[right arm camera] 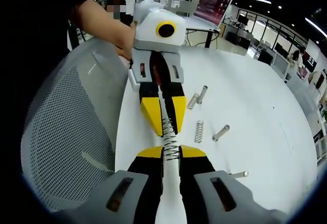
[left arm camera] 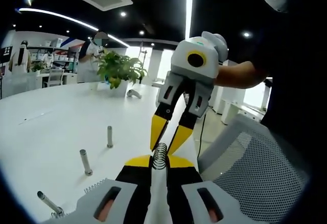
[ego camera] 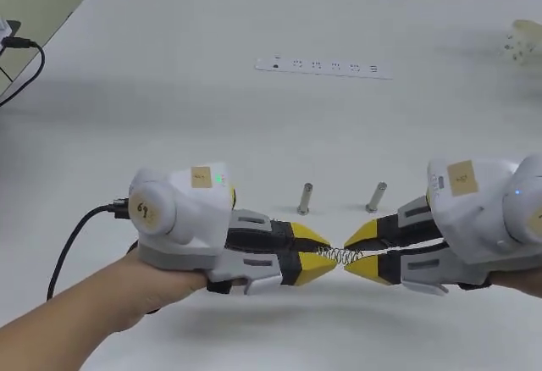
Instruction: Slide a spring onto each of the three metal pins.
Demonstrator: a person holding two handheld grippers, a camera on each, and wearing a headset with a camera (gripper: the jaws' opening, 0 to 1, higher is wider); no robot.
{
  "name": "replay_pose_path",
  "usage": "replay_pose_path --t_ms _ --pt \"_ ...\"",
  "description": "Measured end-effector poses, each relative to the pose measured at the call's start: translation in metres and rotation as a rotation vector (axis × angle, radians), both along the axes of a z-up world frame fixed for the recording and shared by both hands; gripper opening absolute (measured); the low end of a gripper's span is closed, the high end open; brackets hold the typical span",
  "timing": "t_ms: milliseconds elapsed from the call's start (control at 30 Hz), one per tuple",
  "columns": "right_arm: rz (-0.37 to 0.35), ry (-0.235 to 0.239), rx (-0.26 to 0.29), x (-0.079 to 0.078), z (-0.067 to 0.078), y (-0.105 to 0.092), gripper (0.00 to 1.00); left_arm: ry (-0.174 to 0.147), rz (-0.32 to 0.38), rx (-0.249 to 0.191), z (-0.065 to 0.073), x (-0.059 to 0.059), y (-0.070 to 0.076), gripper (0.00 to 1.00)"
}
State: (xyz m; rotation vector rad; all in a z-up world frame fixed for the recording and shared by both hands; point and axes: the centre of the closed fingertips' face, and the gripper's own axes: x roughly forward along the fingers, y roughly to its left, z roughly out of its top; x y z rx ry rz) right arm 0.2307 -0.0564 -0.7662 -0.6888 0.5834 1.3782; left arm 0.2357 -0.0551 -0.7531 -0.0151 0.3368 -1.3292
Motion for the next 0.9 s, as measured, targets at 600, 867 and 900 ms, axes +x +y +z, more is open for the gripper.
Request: replay_pose_path --t_ms 600,867,900 --pt "0.011 -0.001 0.032 -0.0037 0.0040 0.0008 0.09 0.005 -0.021 0.018 0.0036 -0.0040 -0.0005 0.01" --pt "-0.016 0.016 0.047 0.0004 0.0054 -0.0007 0.13 0.013 -0.020 0.014 0.0045 -0.0036 0.0013 0.01" --pt "-0.014 0.024 0.047 -0.0006 0.0051 -0.0010 0.13 0.015 -0.020 0.015 0.0041 -0.0041 0.0012 0.01"
